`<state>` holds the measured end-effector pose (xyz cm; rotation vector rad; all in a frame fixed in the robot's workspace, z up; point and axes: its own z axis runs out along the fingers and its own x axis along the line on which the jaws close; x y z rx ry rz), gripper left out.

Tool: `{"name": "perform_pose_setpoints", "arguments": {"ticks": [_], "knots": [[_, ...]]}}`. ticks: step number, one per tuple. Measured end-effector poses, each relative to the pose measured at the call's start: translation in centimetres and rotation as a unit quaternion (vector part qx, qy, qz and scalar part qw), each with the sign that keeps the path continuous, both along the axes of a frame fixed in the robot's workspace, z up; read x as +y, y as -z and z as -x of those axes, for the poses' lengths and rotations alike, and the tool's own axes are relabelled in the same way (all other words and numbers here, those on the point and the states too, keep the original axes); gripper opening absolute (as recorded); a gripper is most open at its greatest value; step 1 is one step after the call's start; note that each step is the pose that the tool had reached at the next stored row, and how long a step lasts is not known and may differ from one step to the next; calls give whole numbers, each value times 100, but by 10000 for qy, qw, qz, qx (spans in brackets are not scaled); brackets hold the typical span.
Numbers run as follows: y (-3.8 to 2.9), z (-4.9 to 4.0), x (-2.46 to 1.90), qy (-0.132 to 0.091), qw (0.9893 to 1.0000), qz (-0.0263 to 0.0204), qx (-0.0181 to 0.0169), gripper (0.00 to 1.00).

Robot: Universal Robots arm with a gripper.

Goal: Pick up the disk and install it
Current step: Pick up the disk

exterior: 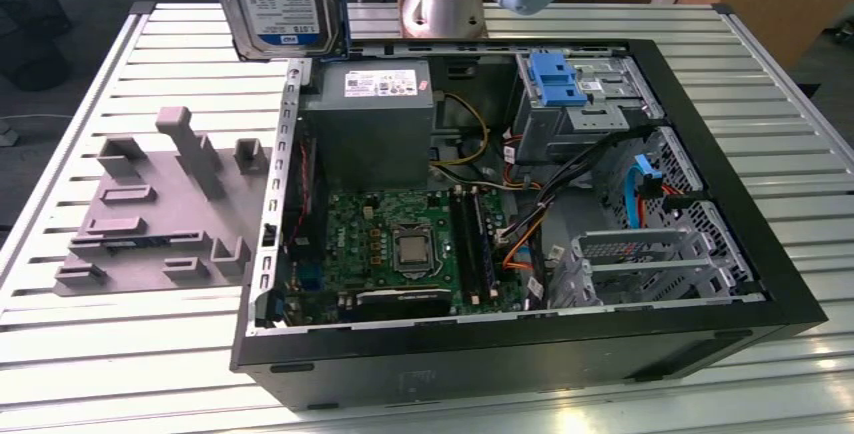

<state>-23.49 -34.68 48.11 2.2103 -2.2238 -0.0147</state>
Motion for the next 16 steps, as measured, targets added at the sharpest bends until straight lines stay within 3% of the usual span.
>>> {"name": "perform_pose_setpoints", "arguments": {"ticks": [16], "knots": [[0,-87,0,0,10000,0,0,36]]}}
